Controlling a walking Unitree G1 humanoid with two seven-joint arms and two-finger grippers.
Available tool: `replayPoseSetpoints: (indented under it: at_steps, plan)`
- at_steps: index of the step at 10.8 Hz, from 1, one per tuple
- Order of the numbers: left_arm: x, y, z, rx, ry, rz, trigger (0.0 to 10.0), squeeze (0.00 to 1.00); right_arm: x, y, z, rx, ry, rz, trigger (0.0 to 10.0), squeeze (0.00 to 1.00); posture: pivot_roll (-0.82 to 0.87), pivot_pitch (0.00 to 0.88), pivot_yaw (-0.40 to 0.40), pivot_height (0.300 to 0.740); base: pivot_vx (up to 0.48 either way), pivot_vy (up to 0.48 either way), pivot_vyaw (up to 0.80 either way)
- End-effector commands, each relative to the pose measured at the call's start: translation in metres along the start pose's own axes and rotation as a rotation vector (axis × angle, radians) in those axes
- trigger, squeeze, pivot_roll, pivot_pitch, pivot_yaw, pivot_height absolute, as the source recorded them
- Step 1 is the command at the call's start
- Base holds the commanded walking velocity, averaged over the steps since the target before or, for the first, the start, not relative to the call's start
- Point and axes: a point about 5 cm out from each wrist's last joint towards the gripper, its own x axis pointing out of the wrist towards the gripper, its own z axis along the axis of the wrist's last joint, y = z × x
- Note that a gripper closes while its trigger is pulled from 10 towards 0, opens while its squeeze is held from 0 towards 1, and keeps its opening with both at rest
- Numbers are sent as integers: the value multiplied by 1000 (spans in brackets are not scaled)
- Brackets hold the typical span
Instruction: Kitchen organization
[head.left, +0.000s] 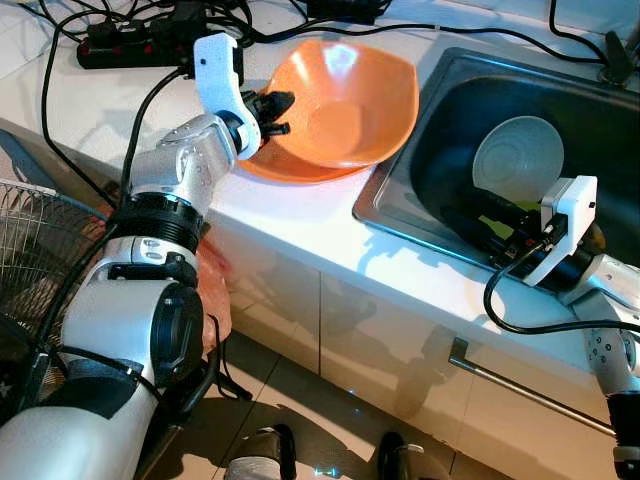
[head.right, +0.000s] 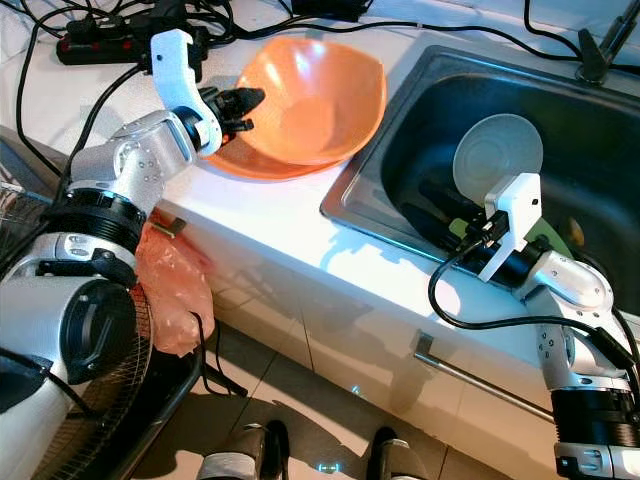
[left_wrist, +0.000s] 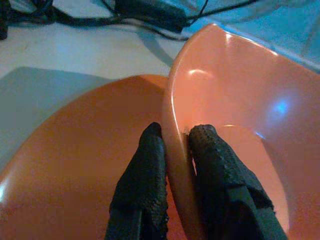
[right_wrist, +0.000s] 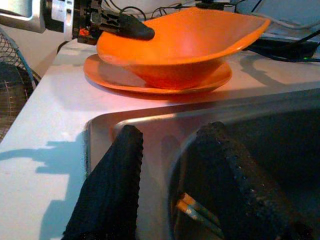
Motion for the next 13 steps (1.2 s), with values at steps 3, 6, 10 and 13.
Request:
replayPoseSetpoints:
  at_steps: [3, 6, 10, 13]
  plan:
    - [-1, -2, 7, -39, -55, -26, 0, 0, -1, 3, -8, 19, 37, 9, 10000, 0, 22, 186, 61, 740, 0, 0, 0]
    - [-8, -19, 37, -91, -296, -185, 10000, 0, 0, -4, -2, -14, 28, -34, 10000, 0, 21, 185, 62, 740, 0, 0, 0]
    - [-11, -32, 51, -94, -398, -251, 10000, 0, -6, -17, 11, -88, 17, -119, 10000, 0, 2, 168, 62, 740, 0, 0, 0]
    - [-7, -50, 50, -88, -429, -287, 10000, 0, -12, -28, 19, -139, 23, -182, 10000, 0, -10, 166, 68, 740, 0, 0, 0]
